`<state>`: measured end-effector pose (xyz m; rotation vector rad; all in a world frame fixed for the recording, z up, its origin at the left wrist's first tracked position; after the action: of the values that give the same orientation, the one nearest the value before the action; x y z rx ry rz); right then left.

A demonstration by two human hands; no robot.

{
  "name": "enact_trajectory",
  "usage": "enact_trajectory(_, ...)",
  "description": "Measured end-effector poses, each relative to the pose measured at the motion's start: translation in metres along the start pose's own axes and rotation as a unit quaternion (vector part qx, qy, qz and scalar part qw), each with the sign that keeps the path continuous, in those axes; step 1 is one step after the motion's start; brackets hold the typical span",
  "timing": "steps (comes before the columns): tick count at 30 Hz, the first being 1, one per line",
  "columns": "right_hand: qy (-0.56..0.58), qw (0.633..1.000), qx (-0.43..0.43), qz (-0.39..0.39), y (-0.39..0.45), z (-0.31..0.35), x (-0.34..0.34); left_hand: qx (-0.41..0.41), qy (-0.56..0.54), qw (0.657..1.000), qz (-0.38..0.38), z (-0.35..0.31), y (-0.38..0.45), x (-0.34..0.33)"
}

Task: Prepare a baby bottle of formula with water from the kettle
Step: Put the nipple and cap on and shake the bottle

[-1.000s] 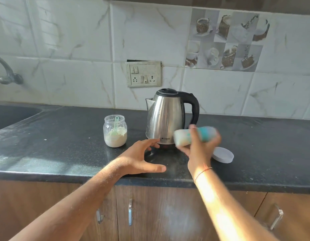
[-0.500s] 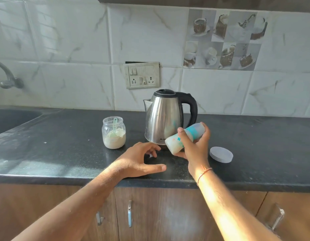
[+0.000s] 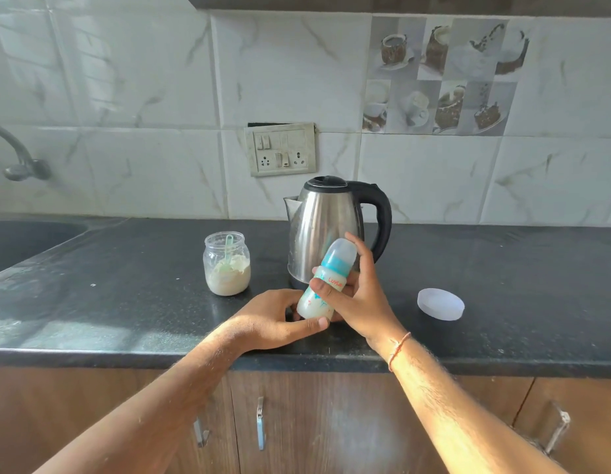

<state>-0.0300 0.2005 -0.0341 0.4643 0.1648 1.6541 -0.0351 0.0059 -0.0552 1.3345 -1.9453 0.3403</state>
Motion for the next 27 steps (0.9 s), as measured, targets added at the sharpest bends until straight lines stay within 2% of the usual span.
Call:
enact_trajectory(2,0.042,0.998,-0.018,0.037,0.001,-0.002,0.0,0.005,-0.016,1.0,0.012,-0.001,-0.001,0.002)
enact_trajectory(4,0.034,0.997,-0.026,0.061,0.001,-0.002,-0.001,0.006,-0.019,1.0,0.023,-0.003,-0.003,0.003)
enact_trajectory(7,0.044,0.996,-0.036,0.065,0.0,-0.001,-0.001,0.008,-0.03,0.999,0.024,-0.003,-0.002,0.003)
enact_trajectory(8,0.066,0.996,-0.041,0.042,0.0,0.001,0.001,0.008,-0.041,0.999,0.01,-0.001,-0.001,0.003)
enact_trajectory(10,0.156,0.984,-0.052,-0.076,0.001,0.0,0.013,0.01,-0.069,0.997,-0.028,-0.001,0.0,0.003)
enact_trajectory(12,0.272,0.939,-0.06,-0.202,0.001,-0.009,0.032,0.006,-0.071,0.997,-0.036,-0.004,0.0,0.003)
enact_trajectory(13,0.299,0.925,-0.071,-0.221,-0.002,-0.011,0.038,0.001,-0.068,0.997,-0.034,-0.006,0.0,0.003)
enact_trajectory(14,0.287,0.932,-0.084,-0.205,-0.004,-0.009,0.038,-0.007,-0.065,0.997,-0.033,-0.005,0.0,0.002)
enact_trajectory(16,0.197,0.971,-0.095,-0.102,-0.004,-0.009,0.026,-0.02,-0.06,0.997,-0.042,-0.002,-0.001,0.002)
enact_trajectory(17,0.172,0.976,-0.094,-0.095,-0.005,-0.006,0.022,-0.02,-0.059,0.997,-0.046,-0.002,-0.002,0.003)
enact_trajectory(18,0.184,0.969,-0.089,-0.138,-0.004,-0.005,0.022,-0.017,-0.056,0.997,-0.045,-0.002,-0.003,0.003)
enact_trajectory(20,0.304,0.909,-0.074,-0.275,-0.002,-0.01,0.035,-0.011,-0.04,0.999,-0.034,-0.005,-0.006,0.003)
enact_trajectory(21,0.331,0.89,-0.074,-0.305,-0.001,-0.013,0.039,-0.009,-0.028,0.999,-0.035,-0.007,-0.006,0.004)
enact_trajectory(22,0.314,0.901,-0.081,-0.289,-0.001,-0.01,0.039,-0.01,-0.019,0.999,-0.04,-0.007,-0.007,0.004)
enact_trajectory(24,0.189,0.967,-0.087,-0.15,0.0,-0.008,0.025,-0.009,-0.007,0.999,-0.049,-0.006,-0.006,0.004)
enact_trajectory(25,0.164,0.974,-0.096,-0.12,-0.001,-0.008,0.02,-0.01,-0.001,0.999,-0.053,-0.006,-0.007,0.004)
enact_trajectory(26,0.169,0.97,-0.099,-0.144,0.001,-0.006,0.02,-0.009,0.003,0.998,-0.055,-0.006,-0.007,0.004)
enact_trajectory(27,0.234,0.944,-0.1,-0.209,0.002,-0.007,0.025,-0.007,0.005,0.999,-0.053,-0.007,-0.008,0.005)
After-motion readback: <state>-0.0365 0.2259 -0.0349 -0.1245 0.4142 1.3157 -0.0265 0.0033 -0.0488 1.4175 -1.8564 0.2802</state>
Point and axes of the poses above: each hand's wrist, its own y-axis towards the middle knuckle, its own x-axis out of the back of the hand, z = x × y, the point moved 3 cm from there along y, towards the middle knuckle, and after that the axes turned 9 degrees about -y, right-handed, at the moved point
